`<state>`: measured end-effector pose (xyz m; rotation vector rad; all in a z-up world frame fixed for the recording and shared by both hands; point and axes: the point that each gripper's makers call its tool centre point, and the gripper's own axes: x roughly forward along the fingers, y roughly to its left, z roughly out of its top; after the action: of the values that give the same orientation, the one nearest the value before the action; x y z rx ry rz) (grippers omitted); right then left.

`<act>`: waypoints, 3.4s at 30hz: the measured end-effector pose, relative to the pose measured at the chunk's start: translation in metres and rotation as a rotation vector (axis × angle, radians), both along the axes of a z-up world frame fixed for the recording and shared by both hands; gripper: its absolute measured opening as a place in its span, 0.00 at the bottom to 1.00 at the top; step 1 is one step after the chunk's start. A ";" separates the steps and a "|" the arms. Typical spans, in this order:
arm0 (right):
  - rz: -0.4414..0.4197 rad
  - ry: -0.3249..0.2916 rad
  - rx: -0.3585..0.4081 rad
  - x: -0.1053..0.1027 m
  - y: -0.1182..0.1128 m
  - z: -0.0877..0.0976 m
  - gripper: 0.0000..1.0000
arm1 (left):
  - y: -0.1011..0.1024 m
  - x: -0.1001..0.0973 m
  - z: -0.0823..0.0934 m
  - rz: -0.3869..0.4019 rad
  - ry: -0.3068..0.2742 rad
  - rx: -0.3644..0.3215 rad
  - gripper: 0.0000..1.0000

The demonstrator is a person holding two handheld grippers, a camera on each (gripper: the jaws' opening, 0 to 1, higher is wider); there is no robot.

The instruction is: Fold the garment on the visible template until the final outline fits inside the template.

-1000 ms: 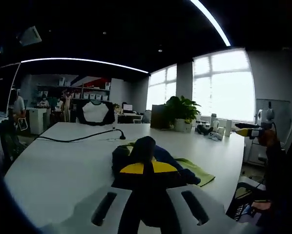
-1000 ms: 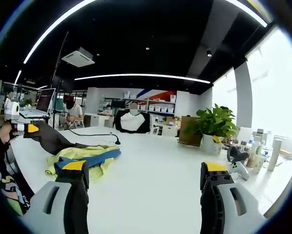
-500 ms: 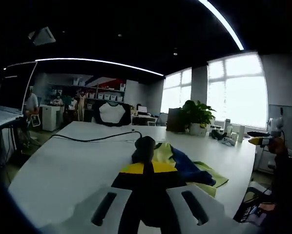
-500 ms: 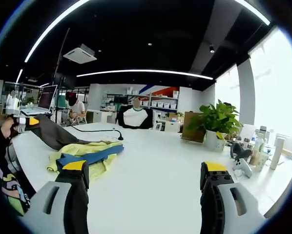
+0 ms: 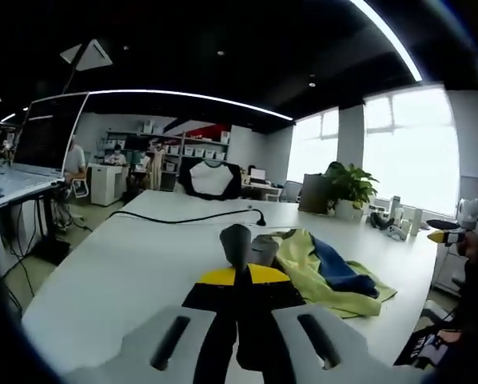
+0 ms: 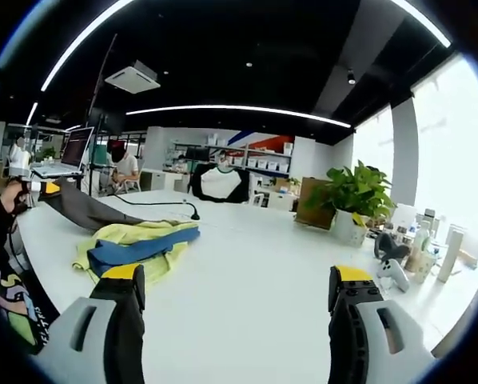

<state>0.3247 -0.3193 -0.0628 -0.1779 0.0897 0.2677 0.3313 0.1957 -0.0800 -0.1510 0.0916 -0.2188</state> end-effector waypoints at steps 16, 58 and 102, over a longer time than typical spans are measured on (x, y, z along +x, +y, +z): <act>0.009 0.016 -0.001 0.001 0.003 -0.005 0.98 | 0.042 0.015 -0.040 0.085 0.089 -0.019 0.02; 0.037 0.045 0.034 0.001 0.009 -0.011 0.96 | 0.102 0.013 -0.079 0.229 0.186 0.200 0.03; 0.068 0.069 0.019 0.001 0.021 -0.016 0.96 | 0.080 0.017 -0.096 0.121 0.245 0.151 0.14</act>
<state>0.3255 -0.2985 -0.0793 -0.1534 0.1493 0.3420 0.3480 0.2756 -0.1756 -0.0321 0.3407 -0.0712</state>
